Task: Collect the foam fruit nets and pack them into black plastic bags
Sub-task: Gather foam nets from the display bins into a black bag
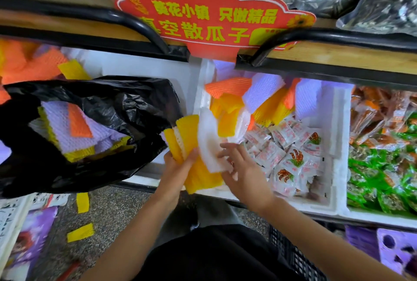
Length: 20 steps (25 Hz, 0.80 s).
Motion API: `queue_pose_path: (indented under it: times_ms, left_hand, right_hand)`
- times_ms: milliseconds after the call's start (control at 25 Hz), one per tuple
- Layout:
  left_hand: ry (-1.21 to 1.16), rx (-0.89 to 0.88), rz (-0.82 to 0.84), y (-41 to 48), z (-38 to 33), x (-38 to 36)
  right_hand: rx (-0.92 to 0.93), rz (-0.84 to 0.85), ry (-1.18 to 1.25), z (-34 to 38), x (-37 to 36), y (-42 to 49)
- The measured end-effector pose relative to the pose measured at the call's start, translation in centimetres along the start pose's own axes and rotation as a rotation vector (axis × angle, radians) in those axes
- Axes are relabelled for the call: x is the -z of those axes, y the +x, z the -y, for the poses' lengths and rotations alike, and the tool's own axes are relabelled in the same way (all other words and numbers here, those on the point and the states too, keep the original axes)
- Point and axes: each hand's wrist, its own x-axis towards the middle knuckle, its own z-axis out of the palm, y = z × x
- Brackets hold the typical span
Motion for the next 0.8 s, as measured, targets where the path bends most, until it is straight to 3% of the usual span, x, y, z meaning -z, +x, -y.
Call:
queue_pose_path:
  times_ms: [200, 360, 520, 600, 800]
  left_hand:
    - [-0.068, -0.132, 0.138, -2.9, -1.8, 3.1]
    - [0.029, -0.228, 0.006, -4.1, -3.8, 8.1]
    - [0.086, -0.417, -0.147, -5.0, -7.4, 14.4]
    - [0.126, -0.509, -0.220, -5.3, -8.9, 17.9]
    - [0.257, -0.571, -0.302, -5.0, -10.2, 24.4]
  right_hand:
    - [0.071, 0.048, -0.146, 4.9, -1.3, -0.2]
    - [0.204, 0.116, -0.032, 10.0, -2.7, 0.7]
    - [-0.028, -0.025, 0.255, 13.7, -5.9, 4.1]
    - [-0.065, -0.097, 0.064, 14.6, -9.1, 7.2]
    - [-0.157, 0.056, -0.257, 16.6, -14.7, 14.8]
